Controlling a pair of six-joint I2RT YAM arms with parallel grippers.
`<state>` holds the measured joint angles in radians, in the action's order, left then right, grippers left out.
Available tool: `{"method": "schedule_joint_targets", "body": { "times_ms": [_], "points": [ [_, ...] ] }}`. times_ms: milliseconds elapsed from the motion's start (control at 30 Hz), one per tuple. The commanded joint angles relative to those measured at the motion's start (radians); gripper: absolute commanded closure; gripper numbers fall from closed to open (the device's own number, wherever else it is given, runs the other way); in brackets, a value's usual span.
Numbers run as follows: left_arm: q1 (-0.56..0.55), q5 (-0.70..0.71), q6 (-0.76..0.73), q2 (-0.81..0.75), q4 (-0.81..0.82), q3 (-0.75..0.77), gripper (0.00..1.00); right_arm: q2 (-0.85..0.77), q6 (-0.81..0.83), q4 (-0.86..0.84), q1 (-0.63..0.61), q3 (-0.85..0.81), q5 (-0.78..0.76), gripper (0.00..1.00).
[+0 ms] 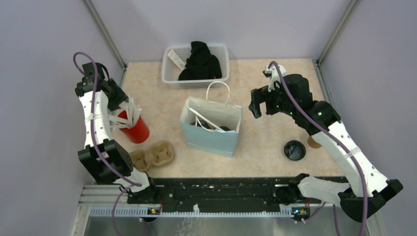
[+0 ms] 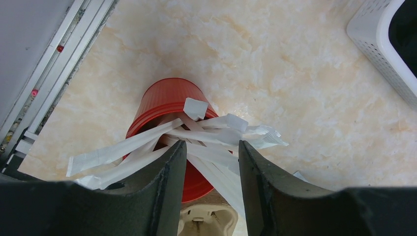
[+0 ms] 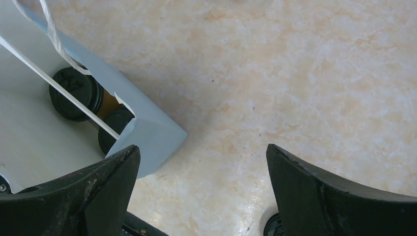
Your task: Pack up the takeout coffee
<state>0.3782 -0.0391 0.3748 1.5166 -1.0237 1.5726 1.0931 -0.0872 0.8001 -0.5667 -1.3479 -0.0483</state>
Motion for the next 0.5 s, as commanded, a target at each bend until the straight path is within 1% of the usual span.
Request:
{"method": "schedule_joint_targets", "body": {
  "times_ms": [0,233,300,400,467],
  "points": [
    [0.005,-0.003,-0.002,-0.02,0.023,0.047,0.5,-0.018,0.011,-0.022,-0.001,-0.012,-0.004,0.01],
    [0.005,-0.025,0.005,-0.01,0.023,0.052,0.5,-0.019,0.011,-0.023,-0.001,-0.013,-0.003,0.01],
    [0.006,-0.019,-0.006,-0.013,0.01,0.078,0.51,-0.02,0.013,-0.02,-0.002,-0.013,-0.004,0.01],
    [0.005,-0.054,-0.054,-0.024,0.022,0.143,0.5,-0.022,0.014,-0.018,-0.001,-0.013,-0.008,0.01],
    [0.005,-0.083,-0.055,-0.029,0.046,0.167,0.48,-0.021,0.014,-0.021,-0.002,-0.013,-0.006,0.01]
  ]
}}
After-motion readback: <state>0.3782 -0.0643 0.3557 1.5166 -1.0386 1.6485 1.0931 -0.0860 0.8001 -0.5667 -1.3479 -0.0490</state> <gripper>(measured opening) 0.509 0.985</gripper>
